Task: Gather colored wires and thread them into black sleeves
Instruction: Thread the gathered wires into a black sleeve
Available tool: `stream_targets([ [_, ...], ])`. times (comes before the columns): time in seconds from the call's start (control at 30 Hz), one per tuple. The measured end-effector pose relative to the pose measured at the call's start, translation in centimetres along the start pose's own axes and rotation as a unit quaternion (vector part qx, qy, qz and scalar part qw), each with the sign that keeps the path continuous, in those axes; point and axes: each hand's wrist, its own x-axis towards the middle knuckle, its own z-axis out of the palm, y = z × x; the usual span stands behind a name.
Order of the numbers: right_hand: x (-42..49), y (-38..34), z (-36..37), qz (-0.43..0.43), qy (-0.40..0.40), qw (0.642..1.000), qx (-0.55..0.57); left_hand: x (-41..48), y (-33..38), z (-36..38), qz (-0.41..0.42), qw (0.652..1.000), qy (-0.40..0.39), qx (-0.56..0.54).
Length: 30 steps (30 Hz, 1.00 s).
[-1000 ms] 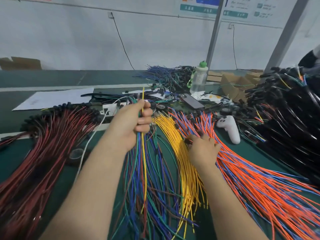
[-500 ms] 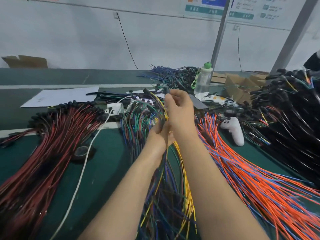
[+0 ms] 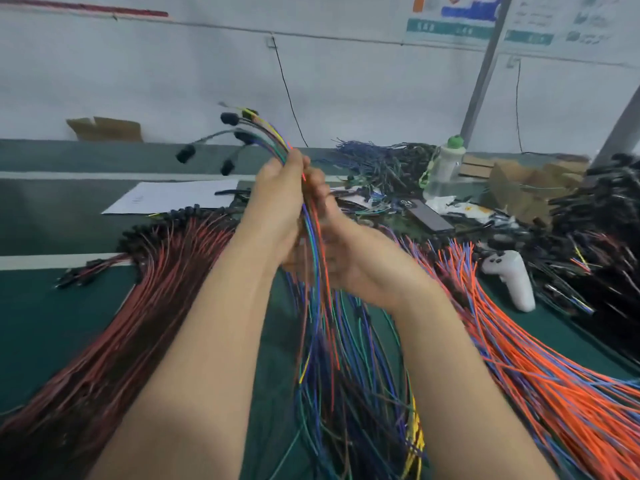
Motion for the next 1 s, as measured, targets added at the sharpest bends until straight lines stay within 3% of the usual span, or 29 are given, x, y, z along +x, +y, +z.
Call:
stream_targets([
  [0.03, -0.2, 0.7, 1.2, -0.012, -0.031, 0.999, 0.024, 0.3, 0.4, 0.0, 0.003, 0.994, -0.006, 0.111],
  [0.1, 0.1, 1.5, 3.1, -0.046, -0.011, 0.993, 0.107, 0.6, 0.7, -0.6, 0.003, 0.95, -0.048, 0.309],
  [0.17, 0.8, 1.3, 3.6, -0.085, 0.052, 0.982, 0.162, 0.8, 0.9, -1.3, -0.007, 0.926, -0.092, 0.365],
  [0.33, 1.8, -2.0, 1.5, -0.192, 0.158, 0.901, 0.356, -1.1, -1.8, -1.0, -0.173, 0.94, -0.173, 0.239],
  [0.4, 1.7, -3.0, 0.1, -0.226, 0.166, 0.873, 0.398, -2.6, -2.9, -2.2, -0.235, 0.922, -0.242, 0.192],
  [0.47, 1.2, -3.4, -1.5, -0.254, 0.178, 0.854, 0.417, -4.0, -3.4, -4.0, -0.228, 0.906, -0.318, 0.165],
  [0.53, 0.9, -3.0, -2.8, -0.27, 0.171, 0.835, 0.448, -4.8, -3.2, -5.1, -0.201, 0.907, -0.334, 0.16],
  [0.6, 0.8, -2.0, -3.0, -0.255, 0.134, 0.836, 0.467, -4.3, -3.3, -4.7, -0.182, 0.912, -0.319, 0.182],
  [0.7, 1.0, 0.1, -1.8, -0.188, 0.099, 0.885, 0.414, -3.9, -3.3, -3.6, -0.181, 0.896, -0.332, 0.231],
  [0.83, 0.4, 0.3, -2.2, -0.207, 0.155, 0.883, 0.391, -4.1, -3.4, -5.1, -0.182, 0.883, -0.315, 0.296],
  [0.9, 0.0, -0.1, -3.0, -0.249, 0.183, 0.865, 0.396, -4.4, -3.6, -6.5, -0.221, 0.918, -0.256, 0.207],
  [1.0, 0.6, 0.5, -2.6, -0.265, 0.209, 0.857, 0.389, -4.5, -5.2, -6.1, -0.218, 0.974, -0.056, 0.007],
])
